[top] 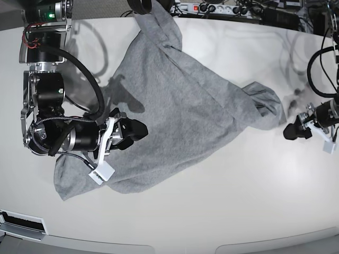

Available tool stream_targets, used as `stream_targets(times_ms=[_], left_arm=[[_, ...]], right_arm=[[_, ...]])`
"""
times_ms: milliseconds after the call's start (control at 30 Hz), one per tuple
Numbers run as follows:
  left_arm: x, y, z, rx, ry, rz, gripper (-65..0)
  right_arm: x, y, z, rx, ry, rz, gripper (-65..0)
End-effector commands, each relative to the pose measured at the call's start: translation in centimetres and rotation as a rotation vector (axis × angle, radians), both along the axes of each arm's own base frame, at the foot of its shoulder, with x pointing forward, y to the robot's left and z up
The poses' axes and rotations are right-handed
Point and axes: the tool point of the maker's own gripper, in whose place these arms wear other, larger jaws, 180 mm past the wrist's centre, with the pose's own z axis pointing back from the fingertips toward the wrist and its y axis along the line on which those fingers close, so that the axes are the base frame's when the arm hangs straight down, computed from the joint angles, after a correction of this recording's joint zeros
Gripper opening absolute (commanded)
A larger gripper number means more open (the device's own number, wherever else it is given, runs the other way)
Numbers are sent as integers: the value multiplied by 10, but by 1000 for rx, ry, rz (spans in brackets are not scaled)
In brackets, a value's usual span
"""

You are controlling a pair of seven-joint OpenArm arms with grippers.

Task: Layout the t-shirt on the table in an organized manner, then fold the t-shirt properly
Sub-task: 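Lower the stretched shirt onto the table and open both grippers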

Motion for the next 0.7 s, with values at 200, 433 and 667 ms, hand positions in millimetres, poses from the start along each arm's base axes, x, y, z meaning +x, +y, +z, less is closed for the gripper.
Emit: stream_targets(times_ms=[200,433,667], left_arm=[[-1,-24,-14,-82,-2,-10,-238],[5,-24,-16,-44,-33,0,-323],[10,-14,-14,-30,-29,50,-650]], right_arm=[[12,1,18,31,-59,-1,-308],[9,0,15,12,-44,9,-308],[12,0,18,17,-54,7,-308]])
